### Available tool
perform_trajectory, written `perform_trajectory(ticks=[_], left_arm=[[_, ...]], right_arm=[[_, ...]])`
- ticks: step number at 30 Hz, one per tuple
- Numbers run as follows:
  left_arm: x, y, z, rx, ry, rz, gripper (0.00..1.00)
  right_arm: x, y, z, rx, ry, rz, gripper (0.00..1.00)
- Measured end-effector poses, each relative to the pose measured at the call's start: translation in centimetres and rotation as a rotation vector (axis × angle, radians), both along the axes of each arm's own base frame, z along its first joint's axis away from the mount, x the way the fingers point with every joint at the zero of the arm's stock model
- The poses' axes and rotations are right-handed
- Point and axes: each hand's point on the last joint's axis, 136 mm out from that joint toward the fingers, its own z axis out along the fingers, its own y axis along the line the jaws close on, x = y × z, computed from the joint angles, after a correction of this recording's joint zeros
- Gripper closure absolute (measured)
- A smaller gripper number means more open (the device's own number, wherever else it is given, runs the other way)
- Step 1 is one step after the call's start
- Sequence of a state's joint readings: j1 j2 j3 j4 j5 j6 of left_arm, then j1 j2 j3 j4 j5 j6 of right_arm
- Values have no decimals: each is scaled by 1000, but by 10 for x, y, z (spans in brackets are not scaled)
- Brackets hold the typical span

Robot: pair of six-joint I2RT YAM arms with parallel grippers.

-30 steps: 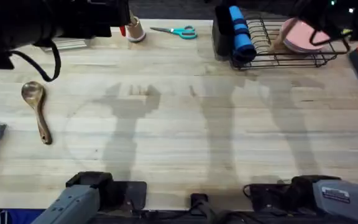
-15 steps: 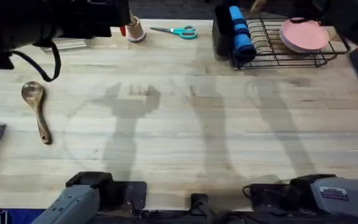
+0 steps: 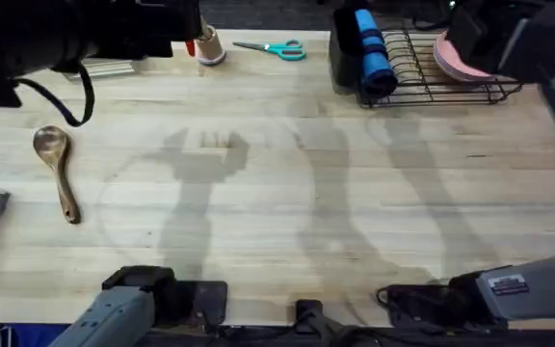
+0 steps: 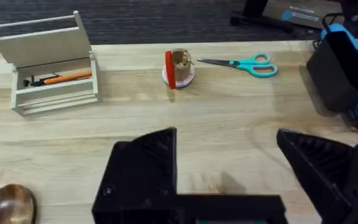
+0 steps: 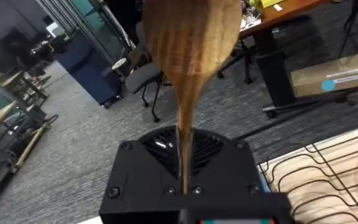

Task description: Pick up the spoon on the table one by one and put them onto the rack

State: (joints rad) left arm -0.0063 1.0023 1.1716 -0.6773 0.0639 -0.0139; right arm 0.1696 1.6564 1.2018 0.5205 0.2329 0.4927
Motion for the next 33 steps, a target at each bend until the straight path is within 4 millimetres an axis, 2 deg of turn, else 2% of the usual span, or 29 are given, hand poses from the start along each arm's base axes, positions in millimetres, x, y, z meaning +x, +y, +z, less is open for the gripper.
perform_trajectory(ticks=[8,18,27,33], left_arm=[[0,0,0,0,0,0,7],[0,0,0,0,0,0,7],[0,0,0,0,0,0,7],[0,0,0,0,0,0,7]], right_arm=[[11,17,-20,-18,6,27,967],[15,49,-31,-214,-5,87,967],[25,54,-40,-354,-49,86,966],[30,60,-60,-397,-13,101,965]])
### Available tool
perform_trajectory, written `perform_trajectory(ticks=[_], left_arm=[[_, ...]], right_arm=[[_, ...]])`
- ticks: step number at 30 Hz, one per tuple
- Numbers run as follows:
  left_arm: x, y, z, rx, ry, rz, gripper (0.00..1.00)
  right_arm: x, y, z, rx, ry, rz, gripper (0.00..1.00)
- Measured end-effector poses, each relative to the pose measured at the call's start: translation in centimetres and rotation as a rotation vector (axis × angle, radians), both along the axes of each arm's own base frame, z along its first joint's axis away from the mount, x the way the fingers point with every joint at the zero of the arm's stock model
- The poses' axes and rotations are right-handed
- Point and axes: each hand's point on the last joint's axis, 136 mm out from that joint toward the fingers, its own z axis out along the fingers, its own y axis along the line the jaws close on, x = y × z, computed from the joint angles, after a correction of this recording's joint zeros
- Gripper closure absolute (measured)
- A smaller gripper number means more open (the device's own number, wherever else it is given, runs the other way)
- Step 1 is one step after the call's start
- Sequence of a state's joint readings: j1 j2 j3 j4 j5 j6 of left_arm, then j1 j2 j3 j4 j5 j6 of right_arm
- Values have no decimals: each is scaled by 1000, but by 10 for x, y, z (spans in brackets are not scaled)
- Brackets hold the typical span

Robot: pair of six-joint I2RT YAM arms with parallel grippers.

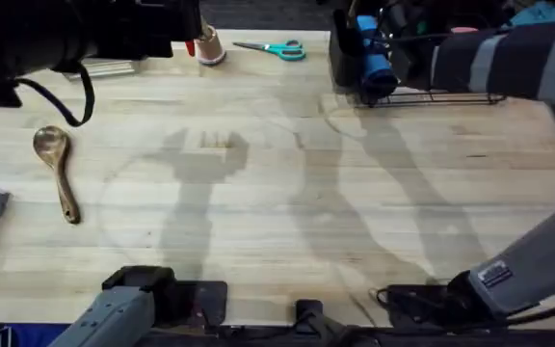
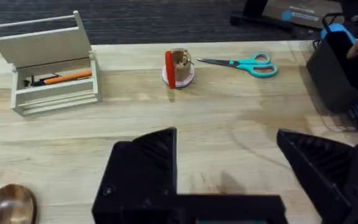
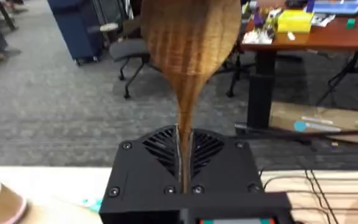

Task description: Pick up the spoon on the table one by one and put them onto the rack

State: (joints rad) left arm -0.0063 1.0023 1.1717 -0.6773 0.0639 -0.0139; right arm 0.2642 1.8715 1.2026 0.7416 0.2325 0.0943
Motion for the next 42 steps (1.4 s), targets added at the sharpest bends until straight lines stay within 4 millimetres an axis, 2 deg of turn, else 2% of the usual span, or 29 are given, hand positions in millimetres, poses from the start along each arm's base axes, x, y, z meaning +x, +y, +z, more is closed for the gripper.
perform_trajectory(ticks=[5,11,17,27,32,39,42], left_arm=[[0,0,0,0,0,0,7],[0,0,0,0,0,0,7],[0,0,0,0,0,0,7],[0,0,0,0,0,0,8],[0,0,0,0,0,0,8],[0,0,0,0,0,0,7],[0,0,0,0,0,0,7]], right_arm=[[2,4,-13,-52,42,8,965],[-2,4,-43,-97,165,13,965],[-2,5,-46,-100,177,14,965],[-11,5,-76,-134,299,22,966],[-13,4,-83,-142,329,23,962],[-13,5,-83,-147,329,24,882],[-14,5,-84,-166,332,28,816]])
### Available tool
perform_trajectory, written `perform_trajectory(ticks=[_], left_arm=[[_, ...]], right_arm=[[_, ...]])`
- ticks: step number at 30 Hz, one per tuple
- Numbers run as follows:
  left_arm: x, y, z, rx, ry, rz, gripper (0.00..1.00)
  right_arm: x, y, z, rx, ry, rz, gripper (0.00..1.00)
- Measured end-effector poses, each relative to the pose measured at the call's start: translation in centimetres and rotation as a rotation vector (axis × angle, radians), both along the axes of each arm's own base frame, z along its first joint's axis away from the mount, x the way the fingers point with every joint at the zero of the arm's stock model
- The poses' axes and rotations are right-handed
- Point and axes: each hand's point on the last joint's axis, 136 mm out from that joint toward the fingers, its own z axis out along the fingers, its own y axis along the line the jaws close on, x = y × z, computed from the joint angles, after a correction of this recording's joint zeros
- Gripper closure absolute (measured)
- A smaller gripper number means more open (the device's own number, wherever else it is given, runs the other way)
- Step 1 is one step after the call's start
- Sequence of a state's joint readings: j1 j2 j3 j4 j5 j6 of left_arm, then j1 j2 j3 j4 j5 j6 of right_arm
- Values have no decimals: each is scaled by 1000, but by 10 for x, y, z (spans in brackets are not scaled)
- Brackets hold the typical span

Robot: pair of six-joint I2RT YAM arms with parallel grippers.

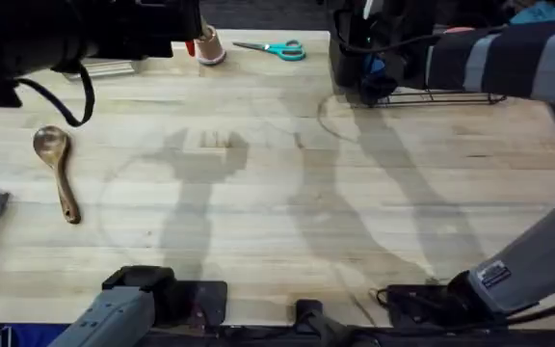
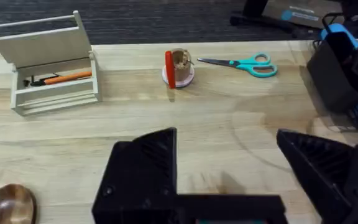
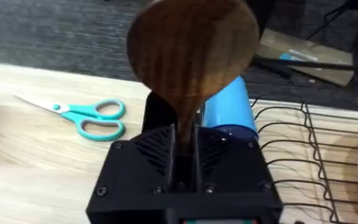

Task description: Pick up the spoon on the table one by one and put them onto the rack

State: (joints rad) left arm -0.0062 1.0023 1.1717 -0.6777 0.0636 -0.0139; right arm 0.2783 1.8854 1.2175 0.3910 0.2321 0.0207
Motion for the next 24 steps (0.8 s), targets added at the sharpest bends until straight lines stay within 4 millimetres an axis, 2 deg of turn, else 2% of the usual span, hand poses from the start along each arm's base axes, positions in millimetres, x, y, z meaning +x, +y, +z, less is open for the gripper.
perform_trajectory(ticks=[6,9,12,18,24], left_arm=[[0,0,0,0,0,0,8],[0,0,0,0,0,0,7],[0,0,0,0,0,0,7],[0,0,0,0,0,0,7],[0,0,0,0,0,0,7]], right_arm=[[0,0,-1,-19,4,6,701],[-1,0,-3,-25,11,8,583],[-1,0,-3,-28,13,9,508],[-2,-1,-4,-29,16,9,420],[-6,-2,-14,-41,61,10,372]])
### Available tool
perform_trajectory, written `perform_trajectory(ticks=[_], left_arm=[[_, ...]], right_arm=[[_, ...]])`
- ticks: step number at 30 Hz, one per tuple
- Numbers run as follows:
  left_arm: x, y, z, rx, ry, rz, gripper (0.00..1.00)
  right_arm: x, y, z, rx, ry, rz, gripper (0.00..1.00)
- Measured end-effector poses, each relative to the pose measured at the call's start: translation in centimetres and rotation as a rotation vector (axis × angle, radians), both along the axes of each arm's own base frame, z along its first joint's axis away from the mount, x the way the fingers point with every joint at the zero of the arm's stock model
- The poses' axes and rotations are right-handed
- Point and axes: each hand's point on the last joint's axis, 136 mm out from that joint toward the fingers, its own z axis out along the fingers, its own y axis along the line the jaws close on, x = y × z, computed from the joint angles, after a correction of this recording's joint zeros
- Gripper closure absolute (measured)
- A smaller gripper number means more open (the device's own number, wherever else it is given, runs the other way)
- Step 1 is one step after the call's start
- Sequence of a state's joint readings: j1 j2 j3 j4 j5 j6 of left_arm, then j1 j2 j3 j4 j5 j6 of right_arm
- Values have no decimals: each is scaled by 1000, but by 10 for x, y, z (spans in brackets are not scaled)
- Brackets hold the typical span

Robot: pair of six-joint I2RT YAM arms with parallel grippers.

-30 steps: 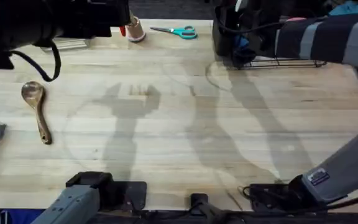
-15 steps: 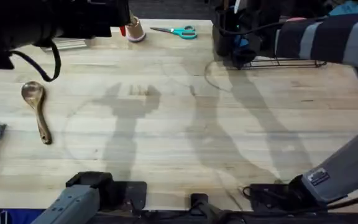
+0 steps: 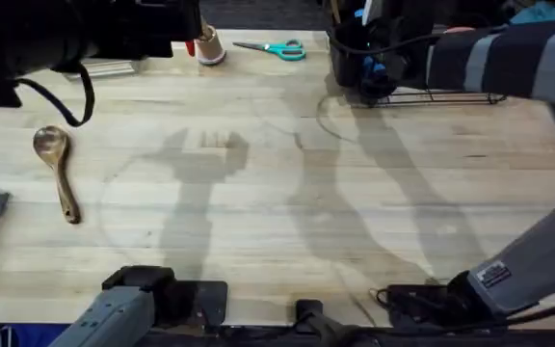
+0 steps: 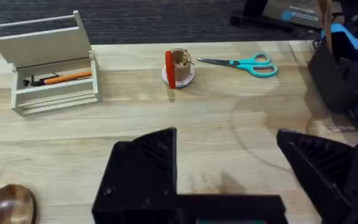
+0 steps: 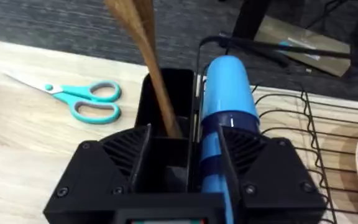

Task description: Pick up the spoon on the table one by one and put them onto the rack

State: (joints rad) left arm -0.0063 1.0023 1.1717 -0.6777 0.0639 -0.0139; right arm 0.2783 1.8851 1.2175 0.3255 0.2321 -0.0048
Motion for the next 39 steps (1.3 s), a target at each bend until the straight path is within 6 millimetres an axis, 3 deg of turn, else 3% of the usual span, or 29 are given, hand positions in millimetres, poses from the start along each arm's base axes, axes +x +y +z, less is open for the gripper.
perform_trajectory(ticks=[7,20,25,31,34,39], left_arm=[[0,0,0,0,0,0,9],[0,0,0,0,0,0,7],[0,0,0,0,0,0,7],[0,0,0,0,0,0,7],[0,0,0,0,0,0,7],[0,0,0,0,0,0,8]], right_arm=[[-14,-4,6,-16,52,0,332],[-51,-15,62,-15,50,0,277],[-78,-22,74,-32,107,1,126],[-116,-33,86,-52,173,1,117],[-134,-38,90,-61,206,1,10],[-160,-46,96,-72,242,1,9]])
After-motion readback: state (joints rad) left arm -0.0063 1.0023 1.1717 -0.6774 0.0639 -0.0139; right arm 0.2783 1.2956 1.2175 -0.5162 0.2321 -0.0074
